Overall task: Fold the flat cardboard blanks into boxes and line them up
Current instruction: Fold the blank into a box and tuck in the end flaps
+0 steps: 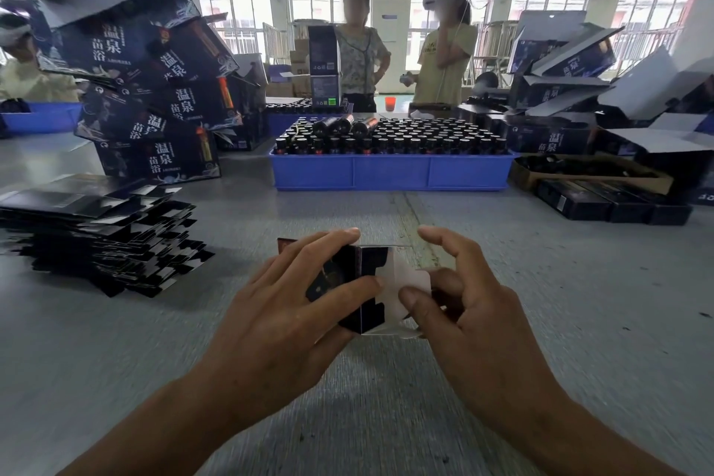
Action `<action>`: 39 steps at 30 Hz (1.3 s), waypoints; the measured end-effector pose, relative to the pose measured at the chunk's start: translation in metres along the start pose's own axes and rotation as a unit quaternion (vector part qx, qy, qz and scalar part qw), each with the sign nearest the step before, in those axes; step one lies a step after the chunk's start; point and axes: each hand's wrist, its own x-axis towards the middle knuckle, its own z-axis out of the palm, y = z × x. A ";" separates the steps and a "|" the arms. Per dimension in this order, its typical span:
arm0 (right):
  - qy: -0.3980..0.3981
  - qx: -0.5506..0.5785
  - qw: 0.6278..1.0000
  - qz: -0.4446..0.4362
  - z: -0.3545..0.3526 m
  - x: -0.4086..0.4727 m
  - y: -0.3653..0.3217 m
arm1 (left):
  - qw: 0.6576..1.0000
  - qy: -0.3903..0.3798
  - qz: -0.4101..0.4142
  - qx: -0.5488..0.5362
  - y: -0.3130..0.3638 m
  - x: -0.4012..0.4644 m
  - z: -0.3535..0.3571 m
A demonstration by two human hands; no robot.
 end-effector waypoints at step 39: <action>-0.108 -0.073 0.991 -0.022 -0.009 0.002 -0.007 | 1.000 0.005 -0.012 0.006 -0.007 -0.006 0.005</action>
